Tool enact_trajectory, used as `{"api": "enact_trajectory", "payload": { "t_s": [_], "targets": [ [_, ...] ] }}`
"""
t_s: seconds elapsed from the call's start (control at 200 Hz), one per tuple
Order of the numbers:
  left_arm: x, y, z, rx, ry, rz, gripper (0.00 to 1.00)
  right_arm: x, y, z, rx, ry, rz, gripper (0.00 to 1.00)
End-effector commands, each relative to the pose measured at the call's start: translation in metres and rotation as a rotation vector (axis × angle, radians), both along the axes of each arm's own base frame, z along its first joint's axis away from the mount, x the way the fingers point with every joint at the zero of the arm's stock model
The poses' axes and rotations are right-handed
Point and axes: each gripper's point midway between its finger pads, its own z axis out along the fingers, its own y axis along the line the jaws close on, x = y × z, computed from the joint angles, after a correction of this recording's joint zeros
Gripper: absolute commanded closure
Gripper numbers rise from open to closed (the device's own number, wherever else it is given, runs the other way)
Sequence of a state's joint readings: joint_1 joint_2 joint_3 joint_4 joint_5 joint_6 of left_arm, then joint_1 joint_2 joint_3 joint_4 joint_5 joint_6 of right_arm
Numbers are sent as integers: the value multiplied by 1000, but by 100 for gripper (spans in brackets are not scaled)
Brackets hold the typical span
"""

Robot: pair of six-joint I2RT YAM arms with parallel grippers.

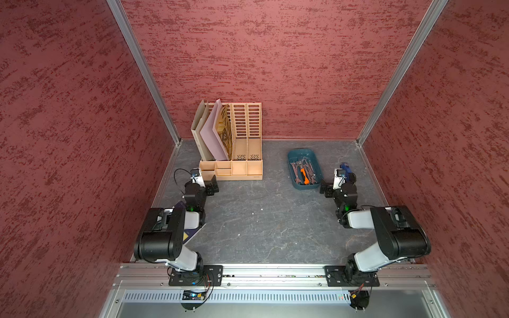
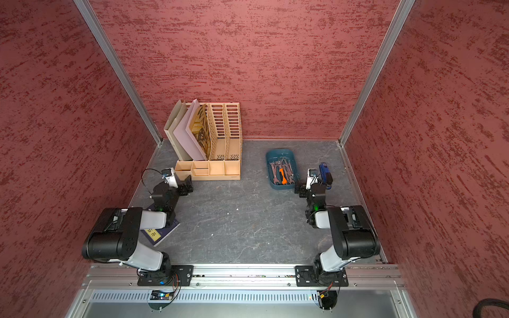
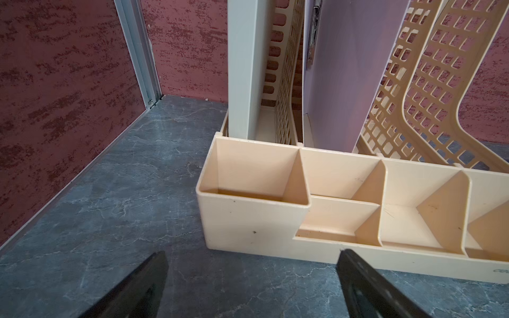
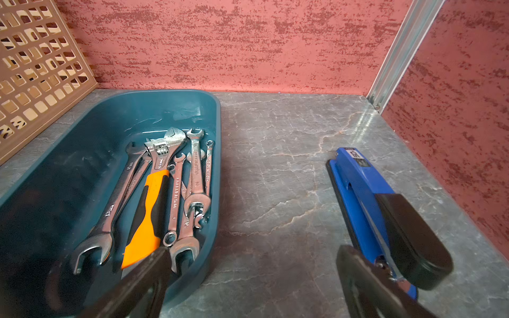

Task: Take out the wrench from the storage box
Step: Move the storage box to the center of the board.

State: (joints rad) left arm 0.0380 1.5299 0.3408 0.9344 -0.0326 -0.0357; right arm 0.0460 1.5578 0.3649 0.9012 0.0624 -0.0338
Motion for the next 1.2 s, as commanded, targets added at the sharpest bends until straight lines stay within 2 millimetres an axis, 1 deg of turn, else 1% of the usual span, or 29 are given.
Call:
{"api": "enact_trajectory", "payload": {
  "t_s": [0.0,0.426,0.516,0.601,0.621,0.636,0.686,0.731,0.761,0.801,0.831,0.872,0.917,0.922,0.972,0.977,0.992,1.017,1.062,1.097,1.112,1.147,1.197],
  "targets": [
    [4,-1,5,15,-10,1,0,7,1,16,11,-52,10,2],
    [4,-2,6,13,-16,-7,0,6,0,17,14,-57,4,2],
    [-2,-2,10,9,-44,-9,0,0,-10,24,21,-89,-52,2],
    [-9,-2,19,18,-73,1,0,-3,-10,33,18,-99,-52,2],
    [-11,-2,23,25,-85,4,0,-4,-10,31,18,-85,-54,2],
    [-12,-3,25,34,-89,7,0,-5,-11,39,20,-100,-55,2],
    [-16,-6,35,69,-96,16,0,-7,-13,50,18,-99,-68,2],
    [-18,-17,45,111,-103,3,0,-8,-14,59,17,-90,-74,1],
    [-19,-23,52,142,-106,-6,0,-9,-15,70,25,-96,-82,2],
    [-22,-33,64,163,-117,-16,0,-11,-19,80,67,-93,-120,2],
    [-23,-40,74,151,-132,-31,0,-12,-22,93,114,-102,-145,2],
    [-25,-53,87,112,-146,-67,0,-13,-23,103,173,-82,-166,2],
    [-26,-66,98,66,-142,-101,0,-13,-19,116,236,-65,-161,2],
    [-26,-68,99,60,-141,-104,0,-14,-18,115,242,-55,-160,2],
    [-25,-83,110,27,-123,-127,0,-13,-9,127,292,-13,-127,2],
    [-25,-84,109,27,-111,-127,0,-13,-9,128,296,-8,-127,2],
    [-26,-90,109,25,-94,-138,0,-12,-6,130,309,9,-116,2],
    [-25,-99,117,20,-88,-154,0,-12,-1,133,328,40,-100,2],
    [-27,-121,122,27,-60,-199,0,-10,7,138,356,90,-68,2],
    [-29,-136,128,27,-48,-222,0,-9,14,136,371,146,-40,2],
    [-30,-143,131,26,-43,-236,0,-7,17,139,377,156,-25,2],
    [-32,-157,137,26,-29,-258,0,-7,30,138,389,209,39,1],
    [-38,-183,145,32,-12,-305,0,-5,48,138,408,283,133,2]
  ]
}}
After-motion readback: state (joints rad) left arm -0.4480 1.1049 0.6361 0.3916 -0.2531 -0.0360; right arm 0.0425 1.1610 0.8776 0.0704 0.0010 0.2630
